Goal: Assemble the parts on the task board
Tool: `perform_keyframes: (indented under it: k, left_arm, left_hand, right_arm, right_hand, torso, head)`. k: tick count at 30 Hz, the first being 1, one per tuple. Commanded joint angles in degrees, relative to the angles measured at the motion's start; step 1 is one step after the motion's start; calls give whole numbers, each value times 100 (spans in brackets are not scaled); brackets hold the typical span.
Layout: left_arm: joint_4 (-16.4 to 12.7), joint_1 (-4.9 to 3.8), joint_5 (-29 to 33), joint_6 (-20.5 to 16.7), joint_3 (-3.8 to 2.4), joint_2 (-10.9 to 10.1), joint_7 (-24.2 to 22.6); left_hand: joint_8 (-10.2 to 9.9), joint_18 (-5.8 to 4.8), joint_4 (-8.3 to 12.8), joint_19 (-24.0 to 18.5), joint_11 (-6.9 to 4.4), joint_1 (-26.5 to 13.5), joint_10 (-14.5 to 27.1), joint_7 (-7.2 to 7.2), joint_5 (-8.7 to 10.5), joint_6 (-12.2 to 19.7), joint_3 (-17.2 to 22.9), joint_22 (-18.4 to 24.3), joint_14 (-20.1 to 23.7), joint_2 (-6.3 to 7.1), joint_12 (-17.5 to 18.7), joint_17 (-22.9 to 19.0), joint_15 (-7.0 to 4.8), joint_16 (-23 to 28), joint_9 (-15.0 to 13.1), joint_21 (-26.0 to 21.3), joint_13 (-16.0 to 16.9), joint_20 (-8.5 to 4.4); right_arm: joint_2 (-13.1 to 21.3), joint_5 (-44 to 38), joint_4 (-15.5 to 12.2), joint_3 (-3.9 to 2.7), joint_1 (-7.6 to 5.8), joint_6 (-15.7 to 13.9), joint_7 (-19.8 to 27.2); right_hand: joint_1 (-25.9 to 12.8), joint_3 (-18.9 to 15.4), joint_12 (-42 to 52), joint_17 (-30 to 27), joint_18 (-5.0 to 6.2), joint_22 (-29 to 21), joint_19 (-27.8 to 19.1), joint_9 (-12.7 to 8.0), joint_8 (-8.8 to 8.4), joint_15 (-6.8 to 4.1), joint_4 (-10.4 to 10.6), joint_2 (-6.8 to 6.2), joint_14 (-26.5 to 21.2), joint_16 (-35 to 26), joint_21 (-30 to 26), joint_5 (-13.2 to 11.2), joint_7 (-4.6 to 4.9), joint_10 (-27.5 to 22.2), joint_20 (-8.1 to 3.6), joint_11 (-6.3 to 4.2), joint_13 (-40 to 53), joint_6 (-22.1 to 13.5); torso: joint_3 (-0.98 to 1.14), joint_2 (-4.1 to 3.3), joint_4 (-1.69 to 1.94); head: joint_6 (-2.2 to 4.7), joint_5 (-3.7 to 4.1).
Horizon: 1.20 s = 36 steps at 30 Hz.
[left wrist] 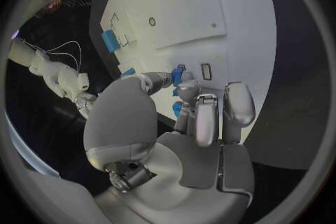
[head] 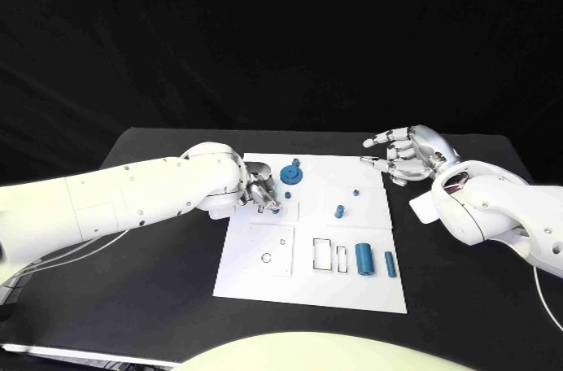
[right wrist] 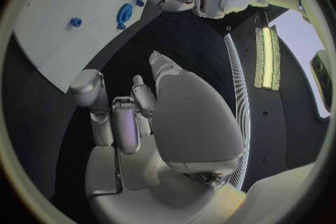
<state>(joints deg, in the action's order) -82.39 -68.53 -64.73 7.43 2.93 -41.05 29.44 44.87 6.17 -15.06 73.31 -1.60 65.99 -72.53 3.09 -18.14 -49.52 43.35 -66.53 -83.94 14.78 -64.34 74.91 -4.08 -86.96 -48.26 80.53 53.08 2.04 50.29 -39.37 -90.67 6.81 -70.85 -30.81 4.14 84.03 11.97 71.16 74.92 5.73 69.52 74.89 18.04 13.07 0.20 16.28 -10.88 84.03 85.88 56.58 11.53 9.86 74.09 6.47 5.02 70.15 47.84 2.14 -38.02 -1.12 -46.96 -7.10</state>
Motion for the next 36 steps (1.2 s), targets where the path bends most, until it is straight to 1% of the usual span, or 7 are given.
perform_keyframes:
  k: [1, 8, 13, 17, 23, 28, 36]
  left_arm:
    - [-12, 19, -150, 139, 11, -17, -3]
    - [-9, 21, -152, 208, 12, -25, 0]
    - [8, 21, -79, 210, 12, -28, 2]
    - [27, 21, 39, 219, 12, -29, 4]
    - [45, 21, 195, 227, 13, -15, 5]
    - [61, 21, 335, 233, 10, 0, 7]
    - [116, 14, 633, 266, -15, 1, 22]
  left_hand:
    - [21, -119, 1211, 46, 12, -10, -37, -37, -36, -59, 1171, -16, -448, -48, -14, 989, -51, -34, -11, 28, 1, 6]
    - [22, -126, 1232, 70, 9, -13, -61, -40, -50, -66, 1181, -48, -453, -43, -41, 1003, -54, -41, -15, 43, 36, 2]
    - [24, -129, 1244, 82, 7, -22, -73, -42, -65, -74, 1189, -64, -457, -39, -50, 1012, -56, -46, -19, 51, 46, -1]
    - [24, -129, 1244, 82, 7, -22, -73, -42, -65, -74, 1189, -64, -457, -39, -50, 1012, -56, -46, -19, 51, 46, -1]
    - [25, -130, 1248, 86, 6, -25, -76, -42, -69, -76, 1192, -68, -459, -38, -53, 1018, -57, -49, -20, 54, 48, -2]
    - [25, -130, 1257, 86, 4, -25, -81, -44, -73, -79, 1196, -69, -461, -37, -56, 1026, -58, -53, -22, 55, 53, -3]
    - [26, -132, 1265, 94, 3, -25, -85, -45, -76, -81, 1202, -80, -467, -38, -59, 1044, -59, -63, -23, 60, 55, -5]
  right_arm:
    - [-1, -36, 0, -3, 5, 83, 57]
    - [-3, -35, -1, -3, 8, 34, 82]
    - [2, -25, -1, -3, 11, -7, 113]
    - [5, -20, 3, -3, 12, -21, 119]
    - [2, -17, 4, -3, 14, -25, 121]
    - [-4, -16, 9, -3, 18, -23, 121]
    - [-11, -13, 18, -3, 27, -23, 123]
  right_hand:
    - [-5, 21, 5, 510, 104, 7, -12, -8, 15, 47, 18, 57, 309, -21, -4, 19, 4, -1, 12, -9, 9, -20]
    - [-9, 24, 11, 512, 102, 13, -6, -8, 20, 46, 18, 62, 309, -21, 4, 24, 2, 4, 12, -10, 12, -13]
    - [-8, 26, 15, 517, 100, 19, 0, -9, 23, 45, 16, 64, 311, -18, 13, 27, 1, 8, 12, -12, 14, -9]
    - [-8, 26, 15, 517, 100, 19, 0, -9, 23, 45, 16, 64, 311, -18, 13, 27, 1, 8, 12, -12, 14, -9]
    - [-8, 26, 15, 517, 100, 19, 0, -9, 23, 45, 16, 64, 311, -18, 13, 27, 1, 8, 12, -12, 14, -9]
    - [-8, 26, 15, 517, 100, 19, 0, -9, 23, 45, 16, 64, 311, -18, 13, 27, 1, 8, 12, -12, 14, -9]
    - [-8, 26, 15, 517, 100, 19, 0, -9, 23, 45, 16, 64, 311, -18, 13, 27, 1, 8, 12, -12, 14, -9]
  torso:
    - [-3, -4, 4]
    - [-2, 1, 14]
    - [0, 1, 3]
    - [-1, 4, 0]
    - [2, 0, 9]
    - [0, 2, 1]
    - [5, 8, 2]
  head:
    - [-10, 0]
    - [-17, -13]
    - [-26, -23]
    - [-21, -27]
    - [-8, -21]
    - [-7, -27]
    - [11, -23]
